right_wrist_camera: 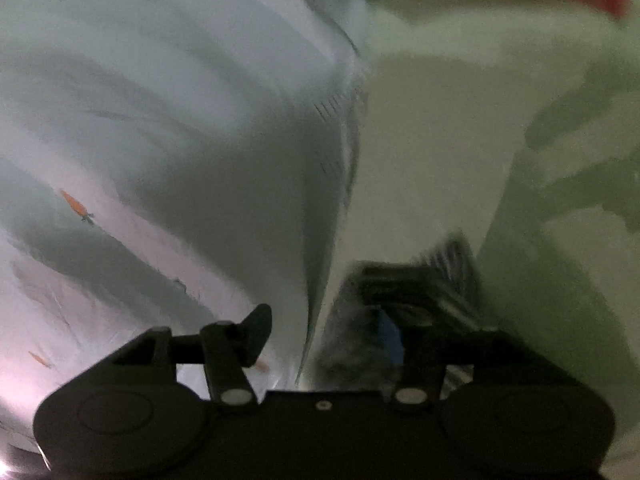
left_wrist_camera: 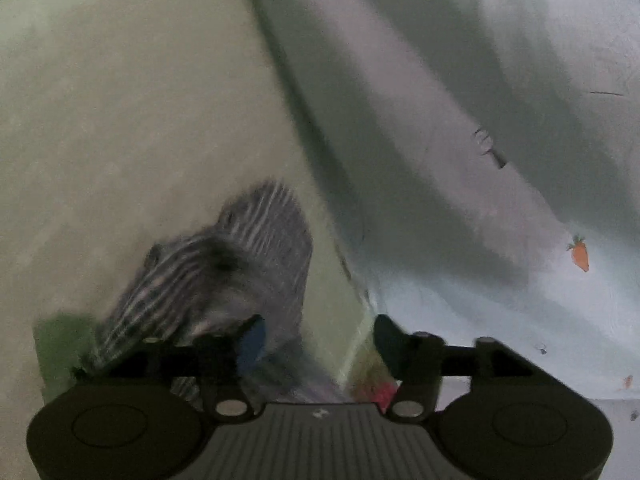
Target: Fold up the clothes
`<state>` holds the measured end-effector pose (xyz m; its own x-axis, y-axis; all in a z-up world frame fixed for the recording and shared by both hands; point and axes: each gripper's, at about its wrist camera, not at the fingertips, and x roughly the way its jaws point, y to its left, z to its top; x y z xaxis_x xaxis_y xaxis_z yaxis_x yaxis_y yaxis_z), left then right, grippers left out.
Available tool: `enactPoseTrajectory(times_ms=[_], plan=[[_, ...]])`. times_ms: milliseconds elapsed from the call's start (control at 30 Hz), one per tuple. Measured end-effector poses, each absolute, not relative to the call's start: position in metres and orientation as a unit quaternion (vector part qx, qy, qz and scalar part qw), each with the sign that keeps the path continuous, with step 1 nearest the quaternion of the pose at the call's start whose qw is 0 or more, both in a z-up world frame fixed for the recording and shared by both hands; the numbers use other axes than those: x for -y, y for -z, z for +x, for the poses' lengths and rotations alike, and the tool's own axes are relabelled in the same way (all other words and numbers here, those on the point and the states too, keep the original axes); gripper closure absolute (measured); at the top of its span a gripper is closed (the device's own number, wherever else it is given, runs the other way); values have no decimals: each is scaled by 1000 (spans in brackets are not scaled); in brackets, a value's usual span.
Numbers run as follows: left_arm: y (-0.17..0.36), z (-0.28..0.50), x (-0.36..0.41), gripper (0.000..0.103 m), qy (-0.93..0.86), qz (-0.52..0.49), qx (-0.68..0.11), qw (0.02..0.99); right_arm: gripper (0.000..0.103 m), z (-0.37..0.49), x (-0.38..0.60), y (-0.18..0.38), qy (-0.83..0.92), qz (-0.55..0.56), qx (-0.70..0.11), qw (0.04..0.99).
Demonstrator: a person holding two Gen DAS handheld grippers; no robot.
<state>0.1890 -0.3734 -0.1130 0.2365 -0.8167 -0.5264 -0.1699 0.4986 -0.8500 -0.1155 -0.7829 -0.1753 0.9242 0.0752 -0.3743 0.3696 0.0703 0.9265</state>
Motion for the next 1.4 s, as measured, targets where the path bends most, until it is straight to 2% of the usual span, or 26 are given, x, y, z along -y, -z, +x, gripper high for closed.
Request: enactPoseTrajectory(times_ms=[67,267,333,367,433,467,500,533,567,600,733,800,867,900,933,967,1000,1033,1067,1200,1400], plan=[[107,184,369,32,253,-396,-547,693,39,-115,781,165,116,623,-167,755],[115,146,370,30,254,-207,-541,775,39,-100,741,157,125,399,-289,861],[126,134,379,29,249,-157,-551,781,36,-98,733,167,117,377,-315,863],[131,130,382,29,250,-150,-557,778,30,-98,731,173,113,375,-326,860],[142,124,389,30,252,-136,-567,772,29,-95,727,182,113,368,-342,857],[146,123,392,32,256,-133,-569,770,37,-93,725,186,113,366,-347,856],[150,121,396,36,261,-130,-570,769,66,-92,723,188,108,364,-348,857],[153,120,399,57,266,-127,-568,768,86,-91,721,191,98,364,-347,859],[153,120,402,89,270,-126,-567,768,102,-89,720,190,94,358,-344,863],[148,118,401,96,272,-124,-552,779,102,-86,718,188,95,348,-341,868],[133,113,397,97,272,-110,-500,814,102,-98,710,158,97,301,-258,913],[131,112,395,95,261,-96,-494,824,102,-97,713,154,122,290,-249,916],[130,112,392,83,249,-81,-487,833,101,-86,714,160,147,250,-290,912],[129,112,390,79,243,-74,-484,838,95,-81,712,162,154,225,-305,912],[129,112,389,68,237,-67,-480,842,90,-76,710,163,160,201,-321,912],[128,112,387,52,231,-59,-477,846,76,-74,707,164,164,184,-329,912],[127,111,386,41,225,-52,-473,850,45,-74,704,163,163,180,-328,913],[126,111,384,18,219,-45,-469,854,31,-75,701,162,159,181,-325,914],[126,111,383,7,213,-37,-466,858,16,-77,699,162,156,182,-323,916],[123,110,381,0,235,-7,-457,858,3,-73,687,169,138,190,-342,910],[146,131,391,0,266,-7,-498,825,2,-55,697,199,133,260,-361,886]])
